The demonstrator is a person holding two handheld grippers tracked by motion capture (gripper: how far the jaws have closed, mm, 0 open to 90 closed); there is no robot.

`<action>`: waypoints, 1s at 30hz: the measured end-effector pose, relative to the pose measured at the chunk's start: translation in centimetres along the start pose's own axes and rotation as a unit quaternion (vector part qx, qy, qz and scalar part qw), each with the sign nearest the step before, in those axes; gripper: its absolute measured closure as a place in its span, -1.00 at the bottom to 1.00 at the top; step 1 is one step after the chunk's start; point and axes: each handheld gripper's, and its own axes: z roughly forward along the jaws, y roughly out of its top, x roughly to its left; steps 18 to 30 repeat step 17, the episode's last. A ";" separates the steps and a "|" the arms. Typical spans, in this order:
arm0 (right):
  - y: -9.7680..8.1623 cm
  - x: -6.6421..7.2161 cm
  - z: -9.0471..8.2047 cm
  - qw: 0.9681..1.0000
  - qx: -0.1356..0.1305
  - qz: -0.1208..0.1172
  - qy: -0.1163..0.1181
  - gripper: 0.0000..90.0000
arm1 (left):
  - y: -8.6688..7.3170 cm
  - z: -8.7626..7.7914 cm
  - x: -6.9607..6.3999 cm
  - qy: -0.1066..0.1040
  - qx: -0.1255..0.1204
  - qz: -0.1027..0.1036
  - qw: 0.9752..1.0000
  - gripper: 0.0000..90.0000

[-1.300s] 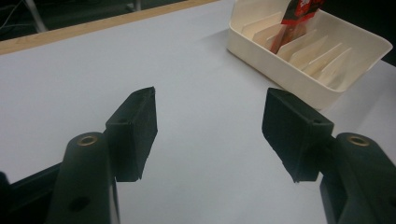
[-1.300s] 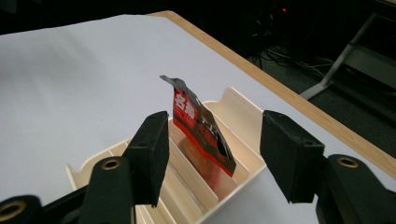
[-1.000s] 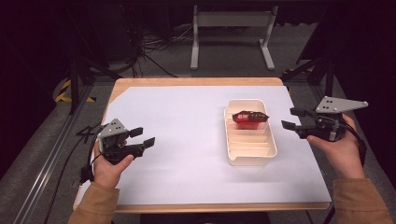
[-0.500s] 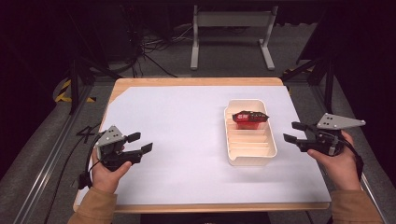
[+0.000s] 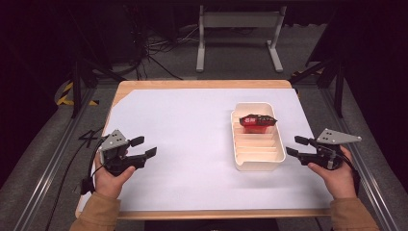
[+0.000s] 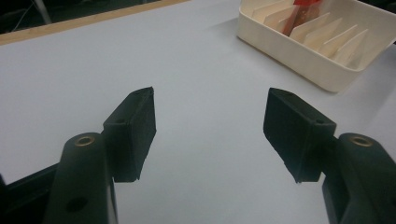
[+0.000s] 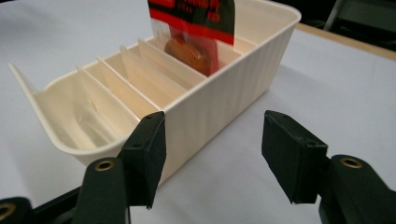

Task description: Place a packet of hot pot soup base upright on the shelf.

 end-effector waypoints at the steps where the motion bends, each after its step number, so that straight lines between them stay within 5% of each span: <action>1: -0.3 -0.1 0.2 1.000 0.004 0.003 0.001 -0.11 | 0.0 0.0 0.0 -0.001 -0.001 0.000 1.000 -0.21; 8: -1.8 -0.5 1.5 0.999 0.035 0.015 -0.002 -0.12 | -0.5 0.4 0.3 -0.001 0.002 -0.003 1.000 -0.22; 30: -1.7 -0.6 1.4 1.000 0.026 0.016 -0.003 -0.13 | -0.7 0.7 0.5 -0.004 0.002 -0.009 1.000 -0.24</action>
